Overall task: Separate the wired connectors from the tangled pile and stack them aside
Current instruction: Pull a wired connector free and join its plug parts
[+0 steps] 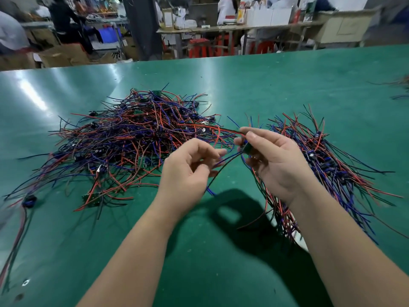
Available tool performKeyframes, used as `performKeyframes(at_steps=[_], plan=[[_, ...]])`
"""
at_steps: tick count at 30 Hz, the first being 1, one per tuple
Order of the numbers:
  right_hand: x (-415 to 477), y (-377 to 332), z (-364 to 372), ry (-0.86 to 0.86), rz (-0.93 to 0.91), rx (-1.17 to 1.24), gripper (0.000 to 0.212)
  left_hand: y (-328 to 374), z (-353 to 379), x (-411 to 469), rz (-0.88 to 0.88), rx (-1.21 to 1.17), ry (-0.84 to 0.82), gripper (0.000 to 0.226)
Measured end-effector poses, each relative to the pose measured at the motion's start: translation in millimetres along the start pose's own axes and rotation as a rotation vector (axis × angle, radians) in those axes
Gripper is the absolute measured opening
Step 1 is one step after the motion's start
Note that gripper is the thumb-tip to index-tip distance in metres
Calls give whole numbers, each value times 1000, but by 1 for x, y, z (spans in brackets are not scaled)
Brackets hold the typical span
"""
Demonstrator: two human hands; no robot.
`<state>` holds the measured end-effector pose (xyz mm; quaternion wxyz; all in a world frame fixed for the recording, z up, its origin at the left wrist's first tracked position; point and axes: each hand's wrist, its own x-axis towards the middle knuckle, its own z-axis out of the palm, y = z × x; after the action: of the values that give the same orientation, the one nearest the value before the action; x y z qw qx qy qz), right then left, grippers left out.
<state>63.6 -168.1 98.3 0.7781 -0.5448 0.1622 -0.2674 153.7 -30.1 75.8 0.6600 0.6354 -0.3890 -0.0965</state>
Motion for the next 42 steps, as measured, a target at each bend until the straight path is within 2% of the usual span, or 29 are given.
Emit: performKeyframes(at_steps=[2, 5, 9, 11, 13, 16, 20, 22, 24, 26, 28, 33, 35, 37, 42], plan=[[1, -4, -3, 59, -13, 67, 16, 0, -4, 5, -30, -35, 138, 32], [3, -13, -9, 139, 12, 201, 16, -1, -15, 14, -140, -223, 456, 25], [3, -23, -18, 123, 6, 447, 17, -5, -39, 22, -262, -467, 777, 19], [1, -28, -21, 98, -19, 582, 12, -8, -47, 24, -282, -374, 865, 20], [0, -30, -21, 85, -26, 691, 9, -10, -49, 24, -309, -175, 904, 31], [1, -28, -18, 86, 3, 748, 10, -4, -40, 20, -311, 120, 888, 47], [2, -15, -5, 72, 103, 540, 14, 7, -21, 8, -130, 443, 793, 58], [2, -6, 1, 42, 146, 451, 15, 11, -18, 6, -39, 563, 719, 56], [0, 2, 7, -10, 184, 405, 13, 10, -14, 5, 94, 635, 545, 42], [-1, 8, 13, -63, 228, 404, 11, 8, -6, 4, 154, 512, 322, 31], [-4, 12, 17, -96, 272, 386, 24, 7, 2, 0, 100, 337, 183, 22], [-10, 13, 23, -98, 305, 325, 22, 6, 3, 1, -21, 106, 211, 7], [-10, 15, 25, -64, 291, 368, 15, 9, 3, 1, -94, -21, 202, 11], [-8, 19, 27, -18, 263, 413, 5, 11, 6, 0, -145, -79, 152, 17], [-6, 26, 23, 7, 236, 312, 6, 11, 15, -4, -238, -187, 113, 4]])
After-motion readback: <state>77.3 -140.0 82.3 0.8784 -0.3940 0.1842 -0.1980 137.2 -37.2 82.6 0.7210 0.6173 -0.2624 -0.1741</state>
